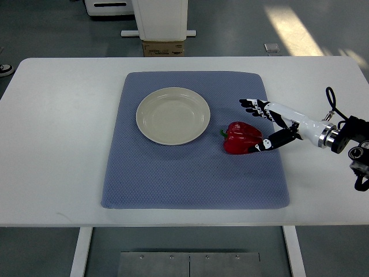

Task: Place red pepper on plate with right hand
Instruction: 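Reach the right hand down to the red bell pepper, then close the right hand fingers around the red pepper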

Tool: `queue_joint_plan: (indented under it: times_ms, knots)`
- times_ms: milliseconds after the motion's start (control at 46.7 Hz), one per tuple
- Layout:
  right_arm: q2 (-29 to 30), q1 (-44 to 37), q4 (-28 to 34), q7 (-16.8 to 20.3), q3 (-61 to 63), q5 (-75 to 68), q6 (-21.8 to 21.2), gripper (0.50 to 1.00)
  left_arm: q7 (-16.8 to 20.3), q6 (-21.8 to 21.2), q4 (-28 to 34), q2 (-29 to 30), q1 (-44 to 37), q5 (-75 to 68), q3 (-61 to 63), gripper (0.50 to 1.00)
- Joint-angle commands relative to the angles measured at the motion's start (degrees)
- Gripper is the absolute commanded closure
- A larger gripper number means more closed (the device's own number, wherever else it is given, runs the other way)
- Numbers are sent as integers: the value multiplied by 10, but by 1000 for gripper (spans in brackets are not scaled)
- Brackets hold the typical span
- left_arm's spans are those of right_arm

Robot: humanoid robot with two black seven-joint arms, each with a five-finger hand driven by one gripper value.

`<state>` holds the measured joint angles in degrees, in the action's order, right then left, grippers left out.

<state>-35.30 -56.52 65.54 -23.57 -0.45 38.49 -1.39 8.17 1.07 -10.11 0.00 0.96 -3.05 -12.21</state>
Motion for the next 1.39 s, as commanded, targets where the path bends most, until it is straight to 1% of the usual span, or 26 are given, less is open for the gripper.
queue_joint_plan:
  times_ms: [0,364,407,535,813,920,1049,1177,1241,1263,1370]
  knots:
    - [2,-4,-3,1,-8,0,9,513,0,0,0,0,0,1,0,500]
    - [23,-4,-18,2,-31,0,32,519,0,0,0,0,0,0,0,500]
    - [27,-4,-21,2,-40,1,35,532,0,0,0,0,0,0,0,500]
    - [34,-6,-23,1,-53,1,42,548,0,0,0,0,0,0,0,500]
    - [51,-7,-36,2,-53,0,45,599,0,0,0,0,0,1,0,500]
    - [55,-6,-41,2,-54,1,45,645,0,0,0,0,0,0,0,500]
    - [58,-6,-47,2,-54,1,45,751,0,0,0,0,0,1,0,500]
    - [59,-7,-52,2,-54,0,45,885,0,0,0,0,0,0,0,500]
    - [59,-9,-52,3,-54,0,45,983,0,0,0,0,0,0,0,500]
    - [58,-10,-52,3,-54,0,45,1000,0,0,0,0,0,0,0,500]
    - [58,-19,-52,5,-54,0,45,1000,0,0,0,0,0,0,0,500]
